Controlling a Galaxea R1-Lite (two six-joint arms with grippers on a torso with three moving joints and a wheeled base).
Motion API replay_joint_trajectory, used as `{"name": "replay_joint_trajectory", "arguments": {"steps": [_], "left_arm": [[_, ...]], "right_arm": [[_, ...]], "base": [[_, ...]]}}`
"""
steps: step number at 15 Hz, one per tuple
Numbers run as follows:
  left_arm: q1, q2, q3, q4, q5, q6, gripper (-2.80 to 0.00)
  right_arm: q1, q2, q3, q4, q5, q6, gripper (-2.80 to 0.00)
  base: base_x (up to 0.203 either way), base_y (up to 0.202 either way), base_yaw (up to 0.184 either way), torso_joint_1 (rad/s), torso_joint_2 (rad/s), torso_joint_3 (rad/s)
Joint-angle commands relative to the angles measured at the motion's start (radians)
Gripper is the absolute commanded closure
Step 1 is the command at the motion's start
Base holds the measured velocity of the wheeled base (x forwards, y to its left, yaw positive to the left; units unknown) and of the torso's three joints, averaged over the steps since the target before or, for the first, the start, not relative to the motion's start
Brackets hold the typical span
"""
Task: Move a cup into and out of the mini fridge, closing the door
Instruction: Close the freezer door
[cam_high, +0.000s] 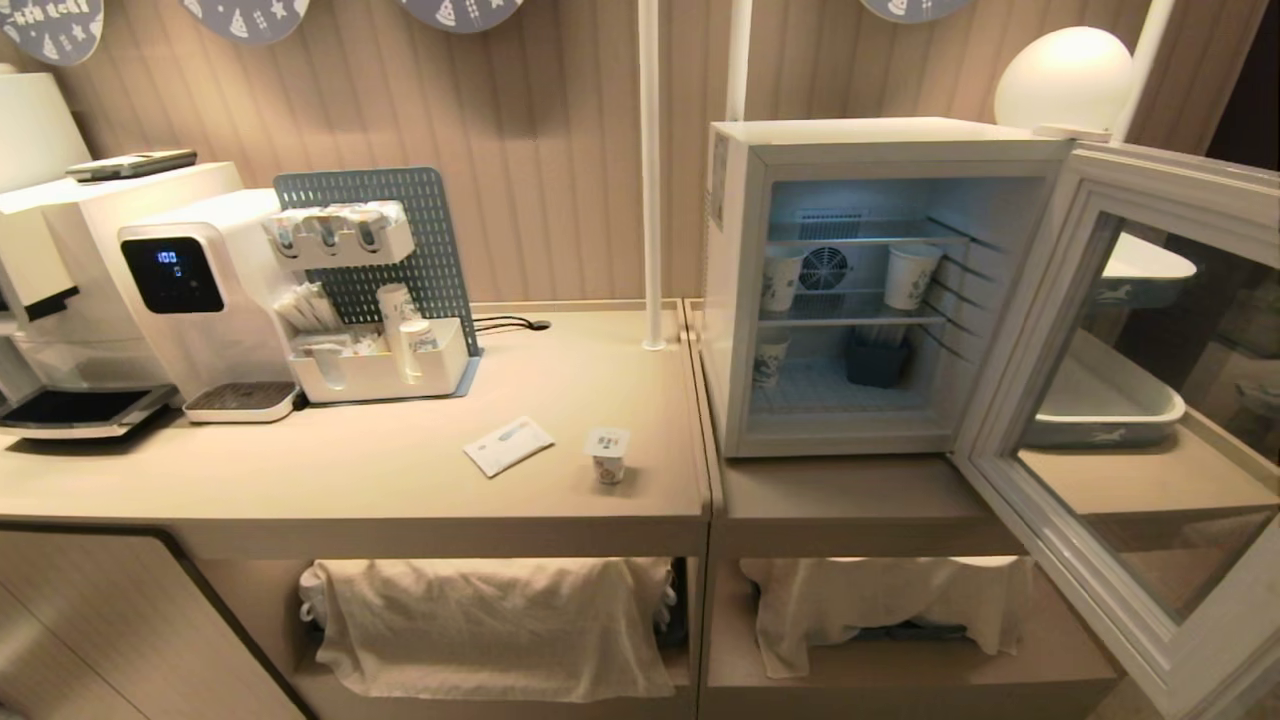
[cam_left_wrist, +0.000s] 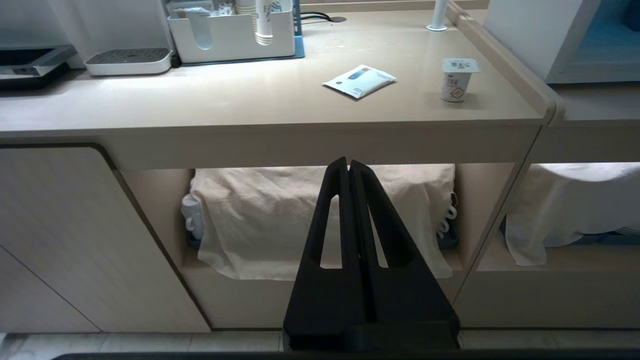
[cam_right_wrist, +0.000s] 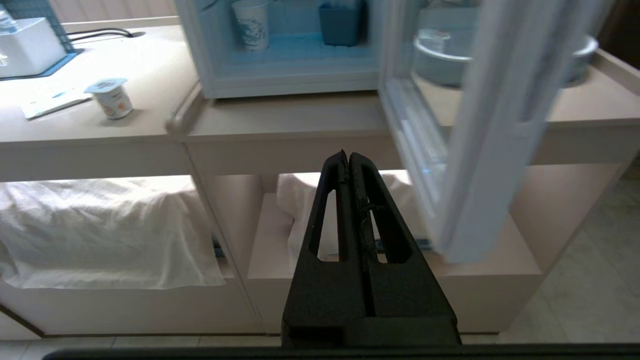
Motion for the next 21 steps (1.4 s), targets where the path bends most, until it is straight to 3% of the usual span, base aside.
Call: {"name": "replay_joint_trajectory", "arguments": {"steps": [1,16,21], "left_arm": [[0.000,0.000,0.000,-0.001,0.000,0.000,0.00],[0.000,0.000,0.002,-0.005,0.000,-0.007,0.00],[0.000,0.000,0.002,-0.005,0.000,-0.010,0.00]], "right_arm": [[0.000,0.002,0.000,-0.001,0.000,0.000,0.00],[0.000,0.004,-0.003,0.010,0.000,0.000,0.00],[0.000,0.009,-0.059,0.006,-0.006,0.002,0.00]], "base": [[0.000,-0.197,-0.002,0.004,0.00,0.000],[0.000,-0.193,0.000,0.003,0.00,0.003],[0.000,-0.042,-0.001,0.002,0.00,0.000]]}}
